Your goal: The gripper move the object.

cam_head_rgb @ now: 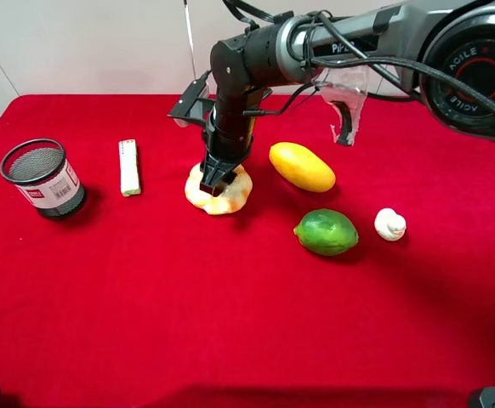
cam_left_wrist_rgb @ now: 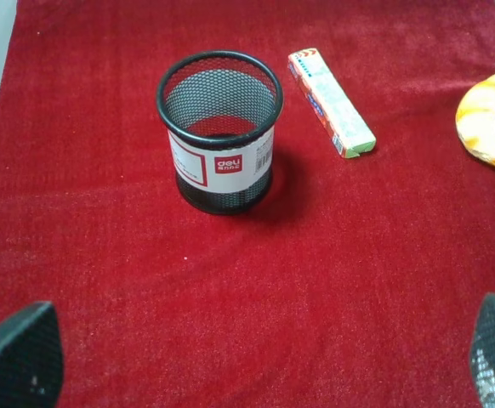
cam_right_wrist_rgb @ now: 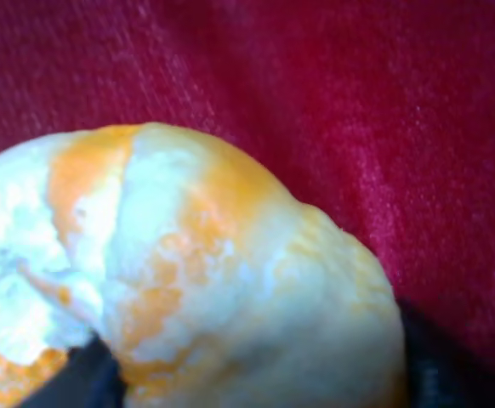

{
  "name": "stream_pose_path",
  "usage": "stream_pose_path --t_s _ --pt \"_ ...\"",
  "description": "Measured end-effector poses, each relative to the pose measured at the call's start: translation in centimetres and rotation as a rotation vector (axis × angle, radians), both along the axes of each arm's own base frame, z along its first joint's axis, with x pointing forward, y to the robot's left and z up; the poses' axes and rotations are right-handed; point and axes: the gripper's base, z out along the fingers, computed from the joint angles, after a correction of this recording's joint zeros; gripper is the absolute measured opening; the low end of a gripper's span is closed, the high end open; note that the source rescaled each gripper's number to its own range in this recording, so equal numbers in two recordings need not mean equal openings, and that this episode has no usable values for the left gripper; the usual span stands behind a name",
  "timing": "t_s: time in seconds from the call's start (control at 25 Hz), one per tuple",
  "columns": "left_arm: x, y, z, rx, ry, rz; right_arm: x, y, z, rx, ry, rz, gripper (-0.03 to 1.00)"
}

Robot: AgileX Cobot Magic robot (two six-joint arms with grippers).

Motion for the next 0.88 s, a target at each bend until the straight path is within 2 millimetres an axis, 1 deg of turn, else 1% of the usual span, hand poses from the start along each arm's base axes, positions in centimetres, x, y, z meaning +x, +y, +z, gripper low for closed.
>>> stream_pose_path --t_s 0.04,0.08,0.44,0.88 --pt "0.0 0.0 0.0 0.000 0.000 0.000 0.0 0.0 0.0 -0.001 0.001 0.000 0.00" --pt "0.0 0.0 0.0 0.000 0.000 0.000 0.0 0.0 0.0 -0.003 0.003 0.000 0.00" --pt "0.0 0.0 0.0 0.000 0.000 0.000 -0.1 -0.2 0.2 -0.018 0.011 0.005 0.00" --pt "0.0 0.0 0.0 0.000 0.000 0.000 -0.4 -0.6 2.4 -0.033 0.007 0.002 0.00"
